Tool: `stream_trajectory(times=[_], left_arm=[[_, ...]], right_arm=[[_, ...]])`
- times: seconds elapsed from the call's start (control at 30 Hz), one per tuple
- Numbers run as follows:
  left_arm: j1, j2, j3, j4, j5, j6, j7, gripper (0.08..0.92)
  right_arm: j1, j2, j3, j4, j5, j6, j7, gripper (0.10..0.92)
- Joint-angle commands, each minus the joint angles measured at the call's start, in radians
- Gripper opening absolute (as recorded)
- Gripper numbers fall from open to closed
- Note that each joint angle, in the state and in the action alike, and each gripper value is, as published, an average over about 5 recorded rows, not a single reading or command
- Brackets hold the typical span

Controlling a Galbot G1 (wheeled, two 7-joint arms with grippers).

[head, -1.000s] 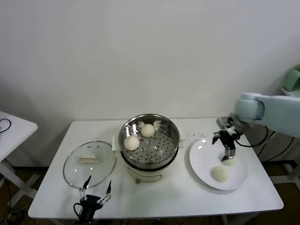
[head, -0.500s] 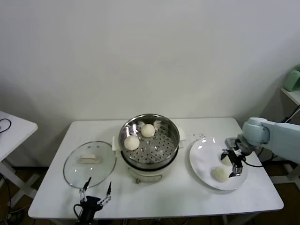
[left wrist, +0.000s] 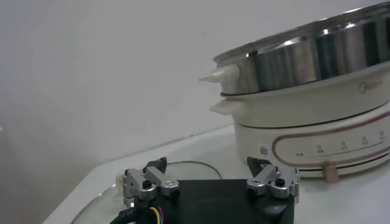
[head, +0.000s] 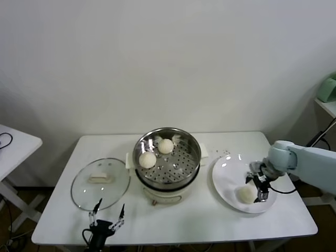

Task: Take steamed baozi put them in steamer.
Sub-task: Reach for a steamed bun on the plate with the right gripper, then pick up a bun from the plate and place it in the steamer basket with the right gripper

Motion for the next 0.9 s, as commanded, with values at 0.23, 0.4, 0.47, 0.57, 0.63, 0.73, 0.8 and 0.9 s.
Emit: stream_trajectory(times=[0.23,0.4,0.47,0.57,0.63,0.73,0.8,0.9], left_arm=[[0.001,0.000,-0.002,0.001,0.000,-0.002,-0.001,0.823],[0.002,-0.002,-0.002,-0.003,0.001,-0.002,-0.001,0.823],[0.003,-0.002,-0.003,-0.004,0.002,-0.001,-0.001,0.823],[0.003,-0.002,-0.003,-0.005,0.003,0.000,-0.001,0.823],[0.004,-0.002,-0.003,-0.006,0.004,-0.001,-0.001,0.823],[0.005,-0.002,-0.003,-0.005,0.005,-0.001,-0.001,0.823],[0.005,-0.003,-0.003,-0.005,0.006,-0.001,-0.001,0.823],[0.005,-0.003,-0.002,-0.006,0.009,0.000,-0.001,0.823]], right_arm=[[-0.073,0.009,0.055,-0.016,-0.040,0.002,0.007,0.736],[-0.035,0.006,0.052,-0.004,-0.041,0.009,0.000,0.679],[0.022,0.005,0.023,0.011,-0.031,0.022,-0.011,0.664],[0.159,0.008,-0.066,0.044,0.004,0.052,-0.035,0.655],[0.294,0.020,-0.161,0.072,0.042,0.081,-0.055,0.654],[0.502,0.053,-0.304,0.113,0.094,0.149,-0.097,0.653],[0.621,0.085,-0.363,0.129,0.122,0.205,-0.131,0.653],[0.771,0.145,-0.393,0.131,0.158,0.292,-0.175,0.653]])
